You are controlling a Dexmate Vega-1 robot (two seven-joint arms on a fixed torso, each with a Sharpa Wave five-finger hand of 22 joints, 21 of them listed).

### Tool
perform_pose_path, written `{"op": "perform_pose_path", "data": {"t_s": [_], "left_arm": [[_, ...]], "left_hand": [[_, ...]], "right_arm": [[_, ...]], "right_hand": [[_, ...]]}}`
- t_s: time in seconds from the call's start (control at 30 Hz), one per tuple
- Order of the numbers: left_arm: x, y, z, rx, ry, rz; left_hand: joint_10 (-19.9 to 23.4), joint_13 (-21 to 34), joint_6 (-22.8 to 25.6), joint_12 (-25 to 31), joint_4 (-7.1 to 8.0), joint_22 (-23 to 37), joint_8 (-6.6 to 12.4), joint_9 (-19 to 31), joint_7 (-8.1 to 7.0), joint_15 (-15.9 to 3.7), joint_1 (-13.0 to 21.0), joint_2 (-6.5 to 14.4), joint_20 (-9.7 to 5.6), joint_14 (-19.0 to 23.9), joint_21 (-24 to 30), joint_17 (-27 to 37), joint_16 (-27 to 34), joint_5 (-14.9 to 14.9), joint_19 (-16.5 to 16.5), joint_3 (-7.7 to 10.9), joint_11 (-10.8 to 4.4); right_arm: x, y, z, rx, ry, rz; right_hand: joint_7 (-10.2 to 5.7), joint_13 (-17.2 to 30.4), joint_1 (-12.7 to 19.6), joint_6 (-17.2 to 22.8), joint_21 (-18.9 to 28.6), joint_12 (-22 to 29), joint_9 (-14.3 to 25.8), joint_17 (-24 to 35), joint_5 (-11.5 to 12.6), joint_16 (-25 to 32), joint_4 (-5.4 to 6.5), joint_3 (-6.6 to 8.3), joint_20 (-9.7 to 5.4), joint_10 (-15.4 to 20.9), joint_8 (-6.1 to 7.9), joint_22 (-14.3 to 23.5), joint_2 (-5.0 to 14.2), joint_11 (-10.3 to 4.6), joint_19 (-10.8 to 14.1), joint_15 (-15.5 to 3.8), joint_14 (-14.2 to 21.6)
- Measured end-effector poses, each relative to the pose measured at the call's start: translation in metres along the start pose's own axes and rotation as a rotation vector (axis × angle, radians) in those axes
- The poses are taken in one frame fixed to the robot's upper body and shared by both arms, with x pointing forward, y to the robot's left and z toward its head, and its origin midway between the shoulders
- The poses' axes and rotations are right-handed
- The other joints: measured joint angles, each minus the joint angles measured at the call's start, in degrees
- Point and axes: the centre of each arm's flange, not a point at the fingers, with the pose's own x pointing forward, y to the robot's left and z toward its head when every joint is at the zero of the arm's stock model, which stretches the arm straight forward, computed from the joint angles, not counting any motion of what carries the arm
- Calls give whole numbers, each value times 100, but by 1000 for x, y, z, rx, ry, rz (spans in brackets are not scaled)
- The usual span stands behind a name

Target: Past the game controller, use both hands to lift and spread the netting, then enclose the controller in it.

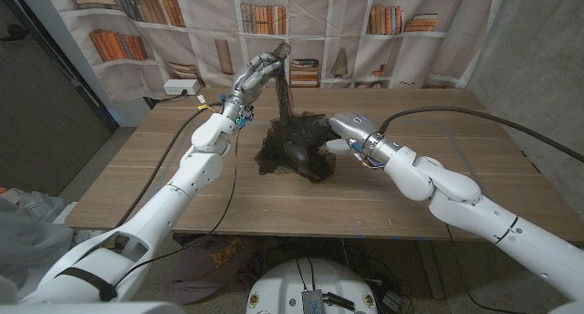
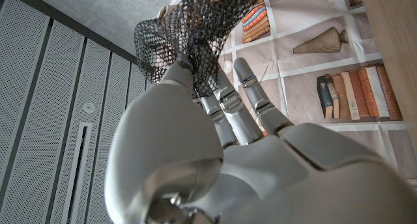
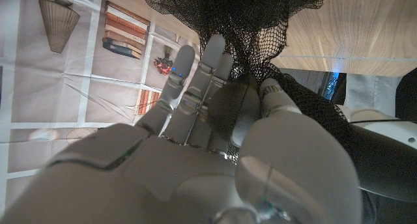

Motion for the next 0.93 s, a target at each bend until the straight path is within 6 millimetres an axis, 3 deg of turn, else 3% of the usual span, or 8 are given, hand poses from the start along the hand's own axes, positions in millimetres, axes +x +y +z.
{"op": "perform_pose_path", "data": {"t_s": [0.47, 0.93], "left_arm": [[-4, -19, -2, -13, 8, -46], [-8, -22, -3, -20, 13, -38]], "left_hand": [[0, -1, -20, 0, 0, 0, 42, 17, -20, 0, 0, 0, -1, 0, 0, 21, 0, 0, -1, 0, 0], [0, 11, -20, 0, 0, 0, 42, 2, -20, 0, 0, 0, -22, 0, 0, 21, 0, 0, -22, 50, 0]], "right_arm": [[8, 15, -12, -62, 51, 46], [14, 20, -23, -56, 73, 61]], "right_hand": [[0, -17, 0, 0, 0, 0, 25, -3, -1, 0, 0, 0, 0, 0, -10, 0, 0, 0, 0, 0, 0], [0, -17, 0, 0, 0, 0, 9, -16, -1, 1, 0, 0, 0, 0, -12, 1, 0, -1, 0, 0, 0]]}}
